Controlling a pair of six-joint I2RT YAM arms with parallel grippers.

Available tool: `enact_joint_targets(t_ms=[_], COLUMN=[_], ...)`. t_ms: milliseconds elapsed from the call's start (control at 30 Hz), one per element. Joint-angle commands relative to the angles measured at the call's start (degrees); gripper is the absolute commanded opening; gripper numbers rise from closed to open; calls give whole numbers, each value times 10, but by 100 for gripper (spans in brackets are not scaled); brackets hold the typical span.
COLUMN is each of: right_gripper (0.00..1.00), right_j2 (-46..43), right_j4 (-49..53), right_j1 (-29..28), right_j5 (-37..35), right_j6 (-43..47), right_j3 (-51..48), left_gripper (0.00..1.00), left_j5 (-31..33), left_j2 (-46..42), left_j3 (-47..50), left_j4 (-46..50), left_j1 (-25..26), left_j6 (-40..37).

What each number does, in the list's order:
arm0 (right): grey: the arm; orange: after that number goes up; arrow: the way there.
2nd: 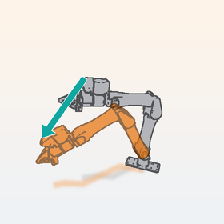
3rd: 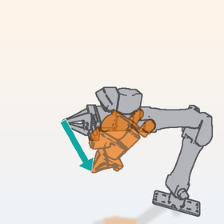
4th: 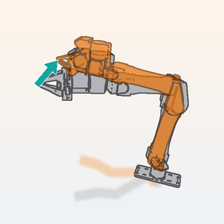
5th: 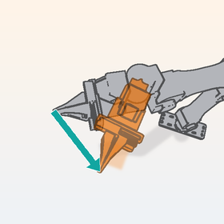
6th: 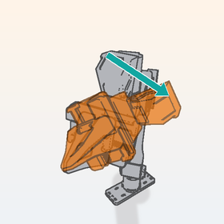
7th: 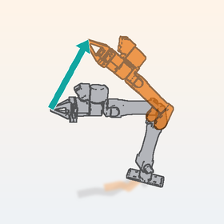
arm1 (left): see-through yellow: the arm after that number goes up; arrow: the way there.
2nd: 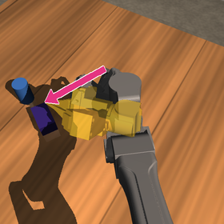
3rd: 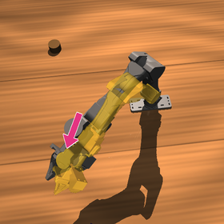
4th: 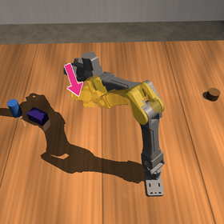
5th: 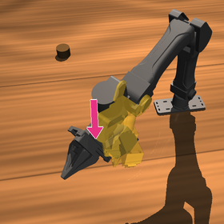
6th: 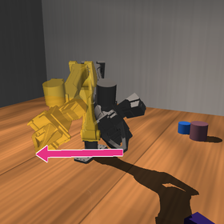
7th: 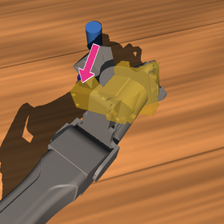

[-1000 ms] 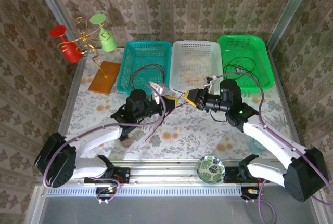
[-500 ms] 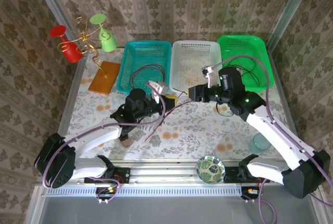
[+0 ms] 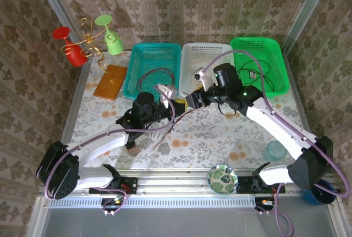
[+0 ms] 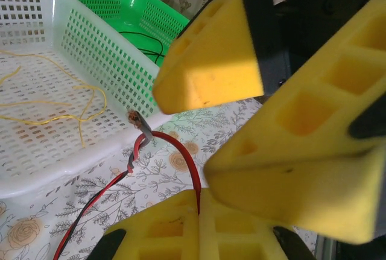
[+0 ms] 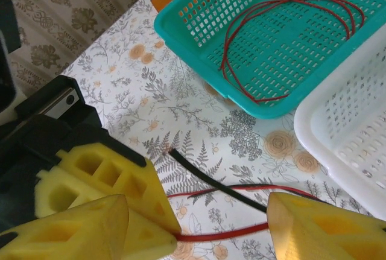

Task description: Untangle the cables

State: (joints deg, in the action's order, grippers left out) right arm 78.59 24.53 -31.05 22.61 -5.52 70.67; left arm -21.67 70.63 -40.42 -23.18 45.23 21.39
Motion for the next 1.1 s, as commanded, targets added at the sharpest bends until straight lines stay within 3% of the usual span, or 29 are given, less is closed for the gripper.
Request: enact_joint_targets(t_ms=[0, 233, 567, 800, 1067], right_gripper=[63, 57, 19, 0, 0], right_j2=[24, 59, 40, 20, -33], right_j4=[-16, 0, 31, 36, 60], right_j1=[-2, -1, 0, 5, 8], right_j5=[-24, -86, -143, -162, -189], right_j6=[0, -11, -26, -28, -27], right_j3=[20, 51, 57, 51, 40], left_gripper=[0, 0, 0, 0, 0], left_j5=[-7, -7, 2, 8, 57], left_j2=[-12, -18, -29, -35, -67], left_j3=[-18, -24, -23, -28, -37], left_j4=[-1, 14, 33, 46, 103], left_j1=[-1, 0, -1, -1, -4], left_j6=[-11, -13, -24, -29, -48])
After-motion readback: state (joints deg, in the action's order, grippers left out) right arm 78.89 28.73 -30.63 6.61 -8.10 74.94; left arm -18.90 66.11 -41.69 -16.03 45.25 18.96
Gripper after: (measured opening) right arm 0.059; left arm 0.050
